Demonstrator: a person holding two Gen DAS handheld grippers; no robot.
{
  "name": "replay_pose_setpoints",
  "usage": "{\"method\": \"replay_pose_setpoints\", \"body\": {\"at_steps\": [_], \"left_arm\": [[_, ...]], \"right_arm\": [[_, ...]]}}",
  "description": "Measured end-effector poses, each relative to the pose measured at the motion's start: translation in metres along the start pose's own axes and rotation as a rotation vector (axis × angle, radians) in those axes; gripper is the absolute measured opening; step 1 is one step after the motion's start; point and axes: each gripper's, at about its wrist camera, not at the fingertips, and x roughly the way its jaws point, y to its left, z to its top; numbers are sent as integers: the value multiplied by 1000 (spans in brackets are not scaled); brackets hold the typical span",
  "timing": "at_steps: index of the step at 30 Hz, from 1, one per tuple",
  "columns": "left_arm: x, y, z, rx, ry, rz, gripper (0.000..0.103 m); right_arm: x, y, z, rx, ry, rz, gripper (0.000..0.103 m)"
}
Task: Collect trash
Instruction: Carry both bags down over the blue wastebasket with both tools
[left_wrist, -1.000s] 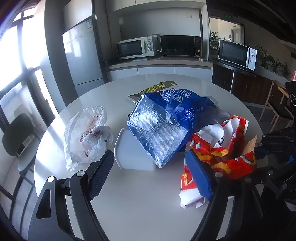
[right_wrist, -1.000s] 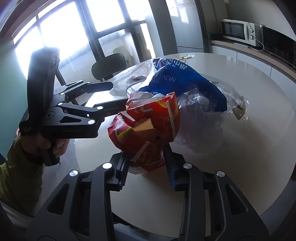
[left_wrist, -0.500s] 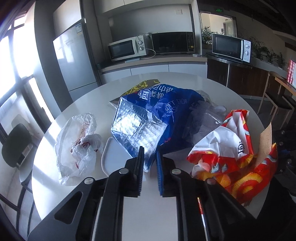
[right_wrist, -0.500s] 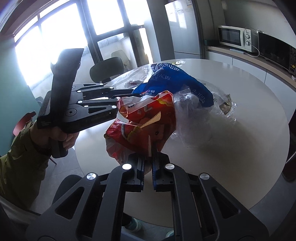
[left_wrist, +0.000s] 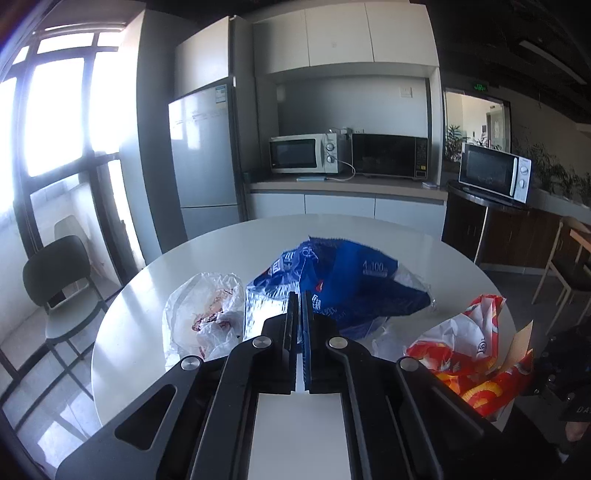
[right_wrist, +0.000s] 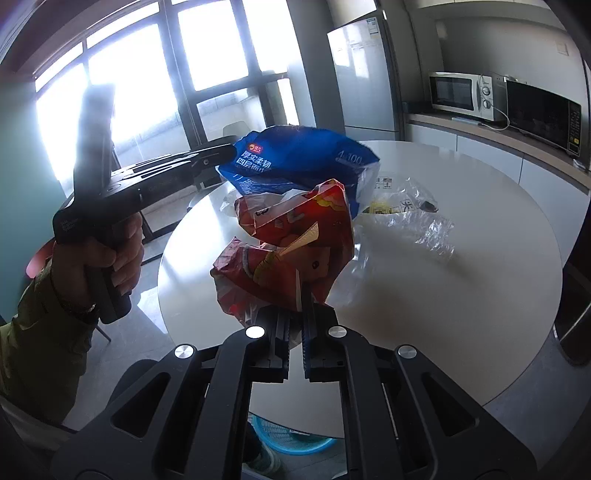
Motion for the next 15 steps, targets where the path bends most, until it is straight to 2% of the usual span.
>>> {"method": "replay_pose_setpoints", "body": {"at_steps": [5,15], "left_arm": [[-25,3,4,-28,-43,47,1],[-78,16,0,-119,-61,116,1]], "right_arm": [[-9,-2,-7,8,-13,-19,4],[-30,-2,-6,21,-47,-27,4]]}}
